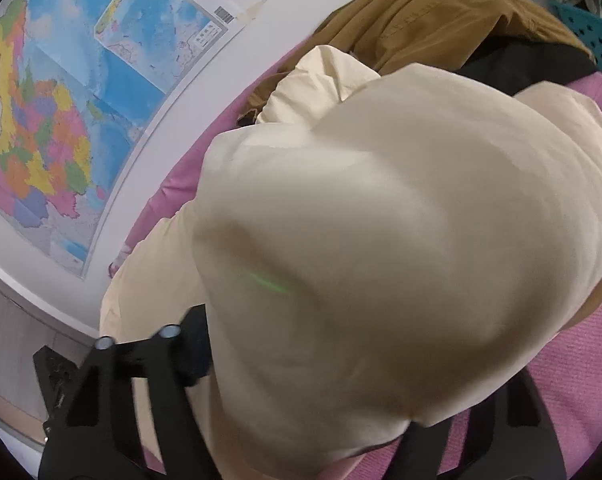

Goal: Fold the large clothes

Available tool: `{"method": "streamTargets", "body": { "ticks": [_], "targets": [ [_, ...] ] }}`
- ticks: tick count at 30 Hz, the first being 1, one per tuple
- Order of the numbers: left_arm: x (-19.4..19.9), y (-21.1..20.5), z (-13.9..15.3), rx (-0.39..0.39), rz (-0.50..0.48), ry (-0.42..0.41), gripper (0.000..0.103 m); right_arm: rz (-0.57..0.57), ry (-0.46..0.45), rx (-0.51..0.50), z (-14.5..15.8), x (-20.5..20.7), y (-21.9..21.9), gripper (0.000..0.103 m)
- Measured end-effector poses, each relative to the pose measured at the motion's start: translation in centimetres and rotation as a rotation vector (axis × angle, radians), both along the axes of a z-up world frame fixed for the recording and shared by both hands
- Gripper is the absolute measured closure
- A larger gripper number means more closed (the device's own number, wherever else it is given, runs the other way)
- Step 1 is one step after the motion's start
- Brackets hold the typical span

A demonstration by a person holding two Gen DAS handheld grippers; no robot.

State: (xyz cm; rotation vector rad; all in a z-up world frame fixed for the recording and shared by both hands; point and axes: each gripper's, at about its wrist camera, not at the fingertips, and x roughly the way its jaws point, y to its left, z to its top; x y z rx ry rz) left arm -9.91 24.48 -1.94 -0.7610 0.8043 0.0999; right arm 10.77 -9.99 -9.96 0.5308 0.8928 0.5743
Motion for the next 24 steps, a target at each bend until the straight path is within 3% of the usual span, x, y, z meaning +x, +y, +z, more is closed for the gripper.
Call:
{"method": "streamTargets", "body": {
  "ticks": [3,5,7,9,12,14,17,20,24],
  "targets": [
    [-0.1,0.3,0.0,0.017,0.021,0.017,0.022,0.022,0.012,0.023,-0.2,0.3,0.0,0.043],
    [-0.2,0.8,-0.1,-0.006,0.024,0.017,0.028,0.04,0.014,0.047,0.0,0.5,0.3,0.03],
    [-0.3,1.2,-0.2,-0.031,0.025,0.012,0.029,0.05,0.016,0.034,0.3,0.6,1.1,0.021],
    [-0.2,1.5,-0.4,-0.062,0.011,-0.001,0.024,0.051,0.013,0.006,0.3,0.7,1.4,0.022],
    [0.0,1.8,-0.3,-0.081,0.005,-0.003,0.022,0.056,0.029,0.036,-0.1,1.2,0.9,0.046],
    [0.1,1.8,-0.4,-0.062,0.01,0.006,0.037,0.073,0.043,0.073,-0.4,1.3,0.4,0.063],
    [0.1,2.2,-0.5,-0.092,0.008,0.003,0.061,0.103,0.047,0.128,0.1,1.4,0.0,0.078],
    [-0.2,2.2,0.5,-0.058,-0.007,-0.006,0.074,0.127,-0.006,0.113,1.8,0.9,0.4,0.083],
    [-0.7,1.8,2.6,-0.003,-0.034,-0.037,0.078,0.17,-0.12,0.083,5.2,-0.7,1.1,0.085]
  ]
}}
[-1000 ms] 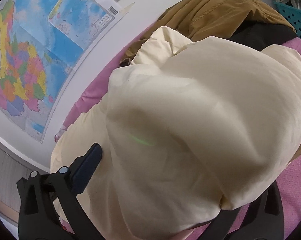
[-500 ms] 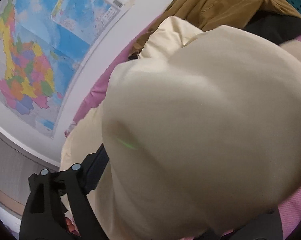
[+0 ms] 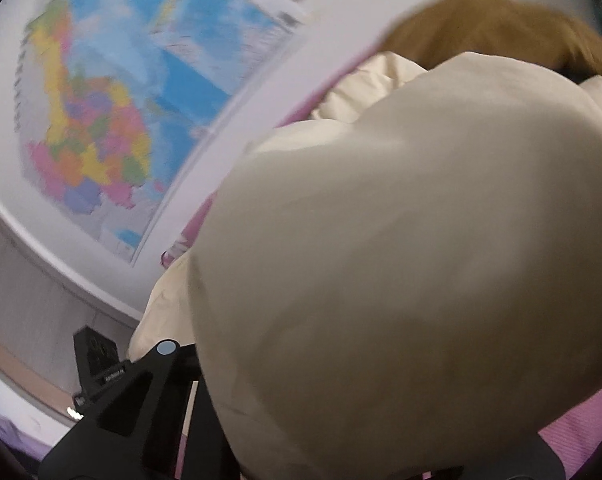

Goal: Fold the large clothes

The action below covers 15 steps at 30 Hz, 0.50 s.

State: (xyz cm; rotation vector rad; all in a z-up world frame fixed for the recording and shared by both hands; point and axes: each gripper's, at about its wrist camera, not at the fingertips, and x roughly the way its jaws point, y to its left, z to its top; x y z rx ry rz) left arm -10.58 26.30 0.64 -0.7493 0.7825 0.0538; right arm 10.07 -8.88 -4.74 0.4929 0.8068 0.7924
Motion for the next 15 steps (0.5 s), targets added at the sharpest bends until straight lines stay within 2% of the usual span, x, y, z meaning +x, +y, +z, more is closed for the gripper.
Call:
{"method": "streamTargets", "body": {
  "ticks": [8,15],
  "targets": [
    [-0.9,0.1,5.0,0.075,-0.058,-0.093,0.081,0.051,-0.155,0.006,5.9,-1.8,1.3,0.087],
    [-2.4,1.5,10.1,0.15,-0.072,-0.192,0.081,0.113,-0.247,0.064,10.5,-2.5,3.6,0.087]
  ]
}}
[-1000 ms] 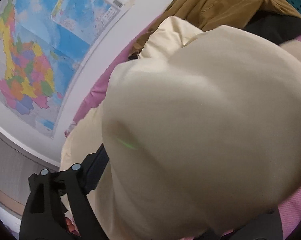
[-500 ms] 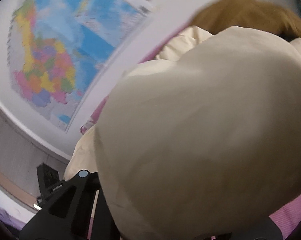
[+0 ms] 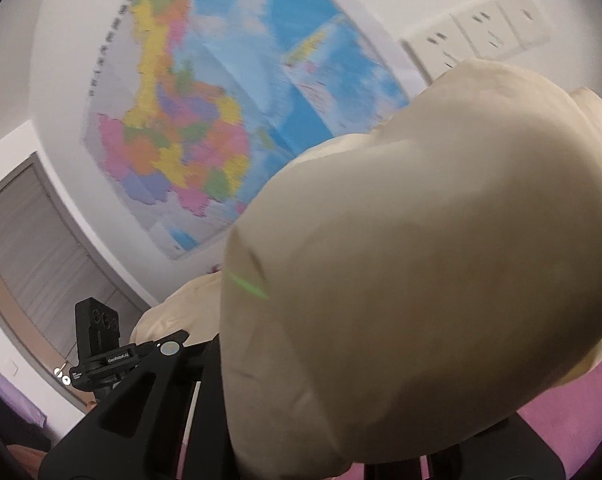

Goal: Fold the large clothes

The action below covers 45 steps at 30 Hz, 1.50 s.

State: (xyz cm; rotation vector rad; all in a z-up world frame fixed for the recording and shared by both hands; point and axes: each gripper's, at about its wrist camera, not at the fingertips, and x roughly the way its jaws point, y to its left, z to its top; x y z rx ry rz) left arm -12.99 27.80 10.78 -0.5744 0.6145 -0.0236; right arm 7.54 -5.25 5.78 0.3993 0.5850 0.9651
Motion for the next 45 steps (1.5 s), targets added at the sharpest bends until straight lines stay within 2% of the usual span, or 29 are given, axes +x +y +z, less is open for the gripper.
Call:
{"method": "streamTargets", "body": {
  "ticks": [6,11,18,22,32,36,40,43,45],
  "targets": [
    [-1.3,3.6,4.6,0.084,0.061,-0.079,0.081,0.086,-0.036,0.03,2.9,1.1,5.4,0.087],
    [-1.9,8.8,6.6,0.139,0.156,-0.074,0.081,0.154,-0.063,0.031,4.3,2.3,12.7,0.087],
    [-2.9,17.3,7.9,0.206,0.334,-0.042,0.081,0.258,-0.019,0.046,3.5,3.7,23.1,0.087],
    [-3.3,21.9,7.6,0.196,0.419,-0.025,0.081,0.307,0.026,0.05,2.1,3.9,27.6,0.087],
    [-4.8,30.8,5.3,0.147,0.514,-0.027,0.082,0.372,0.045,0.018,-0.7,2.8,35.9,0.087],
    [-5.1,33.6,3.8,0.143,0.548,-0.037,0.082,0.386,0.033,-0.009,-2.6,1.9,37.7,0.087],
    [-5.2,35.5,-0.3,0.123,0.56,0.004,0.081,0.397,0.035,-0.079,-5.7,1.5,38.5,0.087],
    [-5.1,36.7,-5.0,0.077,0.564,0.098,0.08,0.398,0.102,-0.121,-8.9,1.8,38.2,0.086],
    [-5.5,36.8,-6.7,0.062,0.564,0.114,0.076,0.4,0.152,-0.127,-10.5,2.0,37.6,0.083]
  ]
}}
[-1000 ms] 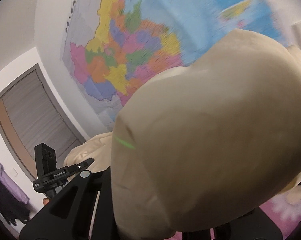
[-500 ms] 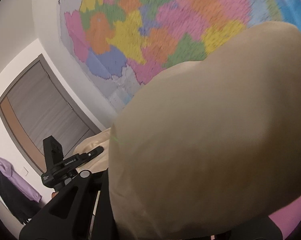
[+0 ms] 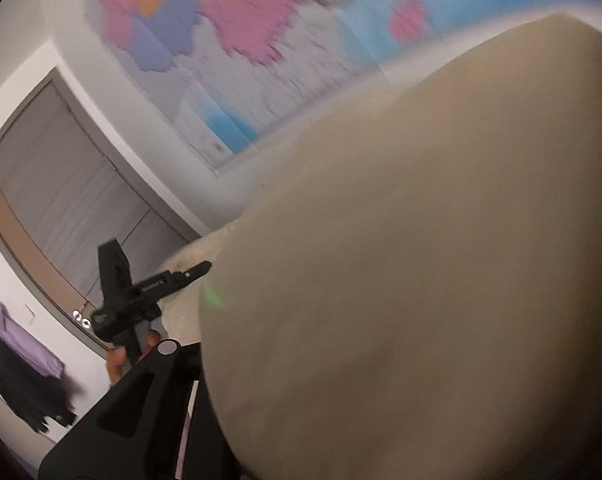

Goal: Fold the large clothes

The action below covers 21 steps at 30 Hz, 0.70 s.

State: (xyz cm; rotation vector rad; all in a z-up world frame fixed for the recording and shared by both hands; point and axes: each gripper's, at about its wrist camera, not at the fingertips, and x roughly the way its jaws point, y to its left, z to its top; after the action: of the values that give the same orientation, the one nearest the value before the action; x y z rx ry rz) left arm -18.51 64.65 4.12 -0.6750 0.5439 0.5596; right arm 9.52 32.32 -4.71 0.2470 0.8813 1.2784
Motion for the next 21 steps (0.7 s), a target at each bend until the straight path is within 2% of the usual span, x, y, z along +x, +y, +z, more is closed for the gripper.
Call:
{"method": "streamTargets", "body": {
  "ticks": [8,13,16,21],
  "targets": [
    [-0.7,-0.3,-1.3,-0.027,-0.006,0.037,0.063,0.013,0.086,-0.053,-1.9,-0.6,-2.4,0.062],
    [-0.8,-1.0,-1.7,-0.011,0.011,0.122,0.051,0.04,0.14,-0.076,-2.4,-1.1,-3.9,0.051],
    [-1.4,-1.8,-1.1,-0.001,0.025,0.148,0.046,0.054,0.121,-0.095,-1.8,-1.7,-6.1,0.046],
    [-3.2,-4.8,0.8,0.124,0.068,0.219,0.035,0.074,0.03,-0.148,0.1,-2.5,-8.7,0.043]
  ]
}}
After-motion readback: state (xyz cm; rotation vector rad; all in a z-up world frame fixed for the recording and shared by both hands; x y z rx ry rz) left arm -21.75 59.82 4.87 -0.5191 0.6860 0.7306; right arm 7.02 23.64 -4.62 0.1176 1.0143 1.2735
